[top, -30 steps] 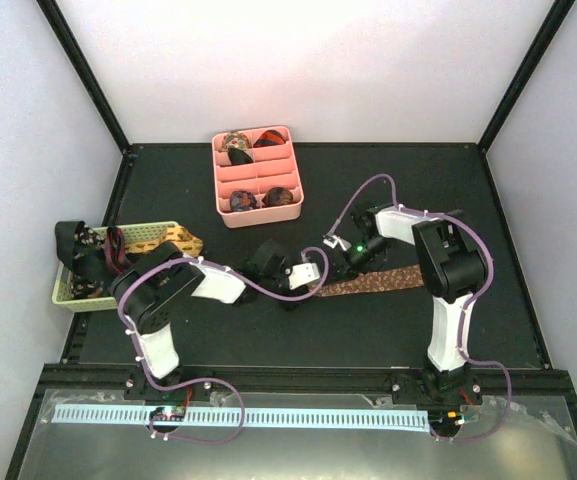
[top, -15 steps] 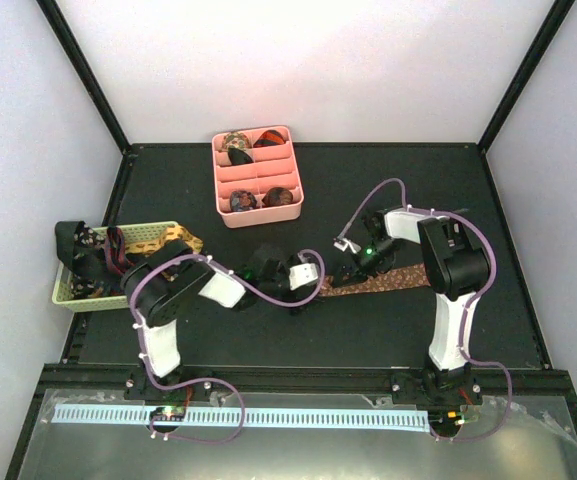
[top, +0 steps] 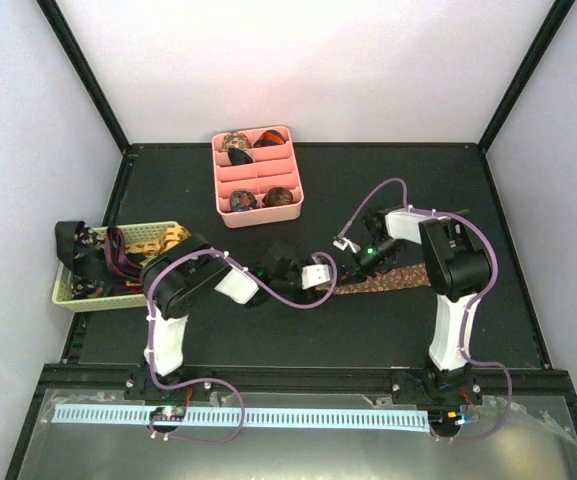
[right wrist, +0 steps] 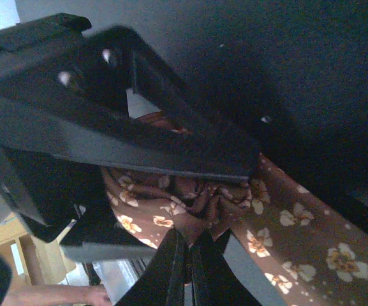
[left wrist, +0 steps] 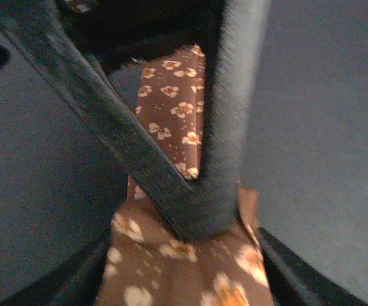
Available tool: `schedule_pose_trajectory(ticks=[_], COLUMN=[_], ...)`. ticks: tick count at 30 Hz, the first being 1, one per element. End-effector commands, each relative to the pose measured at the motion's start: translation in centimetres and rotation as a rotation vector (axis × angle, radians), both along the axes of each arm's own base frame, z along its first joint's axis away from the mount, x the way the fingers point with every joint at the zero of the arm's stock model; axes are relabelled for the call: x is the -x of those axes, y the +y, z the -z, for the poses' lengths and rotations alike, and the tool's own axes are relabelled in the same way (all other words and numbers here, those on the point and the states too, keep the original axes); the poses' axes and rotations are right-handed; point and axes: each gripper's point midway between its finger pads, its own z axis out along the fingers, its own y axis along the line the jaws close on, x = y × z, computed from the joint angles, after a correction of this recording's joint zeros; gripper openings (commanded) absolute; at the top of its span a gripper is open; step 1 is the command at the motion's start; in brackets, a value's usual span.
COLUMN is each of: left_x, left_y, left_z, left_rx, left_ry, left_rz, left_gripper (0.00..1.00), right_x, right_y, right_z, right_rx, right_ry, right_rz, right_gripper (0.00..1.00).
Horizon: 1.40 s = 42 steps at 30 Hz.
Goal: Roll the ties
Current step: Roll the tie at the center of the board.
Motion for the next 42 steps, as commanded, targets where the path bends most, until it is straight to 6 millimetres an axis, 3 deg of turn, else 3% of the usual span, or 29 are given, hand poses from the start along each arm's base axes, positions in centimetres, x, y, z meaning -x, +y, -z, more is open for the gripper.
schedule_pose_trajectory(ticks=[1, 7, 11, 14, 17, 19, 22, 29, 32, 35, 37, 42], left_x=[2.9, 3.6, 3.4, 3.3, 3.3, 3.2, 2.7, 0.8, 0.8, 0.9, 1.2, 1.5], left_y=[3.0, 4.0, 3.9, 3.8, 3.8, 3.8, 3.5, 1.1, 0.2, 0.1, 0.5, 2.5], left_z=[2.9, 3.1, 2.9, 2.0, 0.6, 0.1, -0.8, -1.5, -1.2, -0.3, -0.1, 1.5], left_rx=[-0.130, -0.147, -0.140, -0.098, -0.031, 0.001, 0.054, 0.161, 0.178, 0.161, 0.144, -0.028], left_ry=[0.056, 0.076, 0.070, 0.074, 0.075, 0.078, 0.075, 0.093, 0.095, 0.105, 0.098, 0.091], left_rz=[0.036, 0.047, 0.048, 0.041, 0.032, 0.012, -0.015, -0.040, -0.031, -0.037, -0.034, -0.065], left_gripper=[0.46, 0.33, 0.31, 0.43, 0.61, 0.67, 0.71, 0.72, 0.67, 0.47, 0.41, 0.31], right_x=[0.2, 0.1, -0.3, -0.6, -0.7, -0.6, -0.2, 0.2, 0.4, 0.4, 0.2, -0.4], right_y=[0.6, 0.4, 0.0, -0.4, -0.7, -1.0, -1.3, -1.4, -1.4, -1.3, -1.0, -1.0], right_z=[-2.2, -0.7, 1.5, 3.1, 4.1, 4.7, 5.3, 5.3, 5.4, 5.2, 4.9, 2.9], right_rx=[-0.081, -0.051, 0.015, 0.064, 0.092, 0.112, 0.132, 0.131, 0.124, 0.114, 0.098, 0.079], right_ry=[-0.034, -0.013, 0.001, 0.011, 0.021, 0.030, 0.039, 0.030, 0.029, 0.026, 0.022, -0.023], right_rz=[0.005, 0.002, -0.005, -0.008, -0.013, -0.017, -0.023, -0.033, -0.031, -0.025, -0.019, -0.015], right_gripper=[0.02, 0.02, 0.02, 0.02, 0.02, 0.02, 0.02, 0.02, 0.02, 0.02, 0.03, 0.17])
